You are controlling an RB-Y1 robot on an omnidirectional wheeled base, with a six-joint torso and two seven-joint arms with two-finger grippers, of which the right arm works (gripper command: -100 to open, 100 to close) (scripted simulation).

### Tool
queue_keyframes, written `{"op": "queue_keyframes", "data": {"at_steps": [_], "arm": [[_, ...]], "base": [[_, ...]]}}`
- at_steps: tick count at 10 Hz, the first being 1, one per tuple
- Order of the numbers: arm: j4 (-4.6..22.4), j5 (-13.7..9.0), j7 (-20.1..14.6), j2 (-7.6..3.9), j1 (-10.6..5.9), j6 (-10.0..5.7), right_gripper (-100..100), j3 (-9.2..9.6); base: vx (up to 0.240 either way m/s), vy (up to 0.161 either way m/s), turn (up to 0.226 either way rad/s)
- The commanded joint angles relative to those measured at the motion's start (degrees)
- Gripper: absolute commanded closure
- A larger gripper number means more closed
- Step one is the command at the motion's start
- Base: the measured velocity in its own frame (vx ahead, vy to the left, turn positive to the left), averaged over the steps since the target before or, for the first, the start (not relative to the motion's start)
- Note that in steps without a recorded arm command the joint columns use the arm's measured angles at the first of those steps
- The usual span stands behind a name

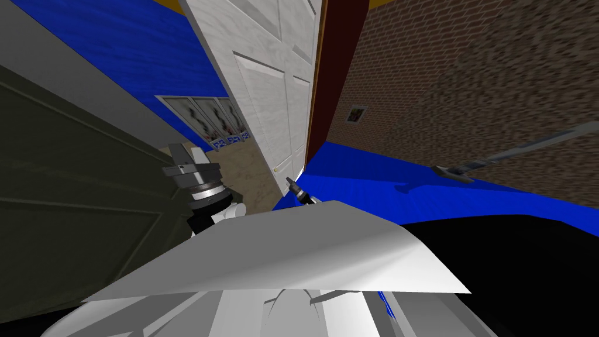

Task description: Push the door open

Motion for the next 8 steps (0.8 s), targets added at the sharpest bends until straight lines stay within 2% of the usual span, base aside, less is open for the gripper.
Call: {"op": "queue_keyframes", "data": {"at_steps": [1, 5, 8], "arm": [[2.05, -0.08, -0.18, -0.07, -0.67, -0.14, -100, 1.40], [8.80, -0.50, -1.06, -0.75, -3.18, -0.83, -100, 5.65], [12.33, -0.72, -1.53, -1.09, -4.49, -1.19, -100, 7.86]], "base": [[0.099, 0.007, -0.022], [0.130, 0.012, -0.027], [0.150, 0.004, -0.023]]}}
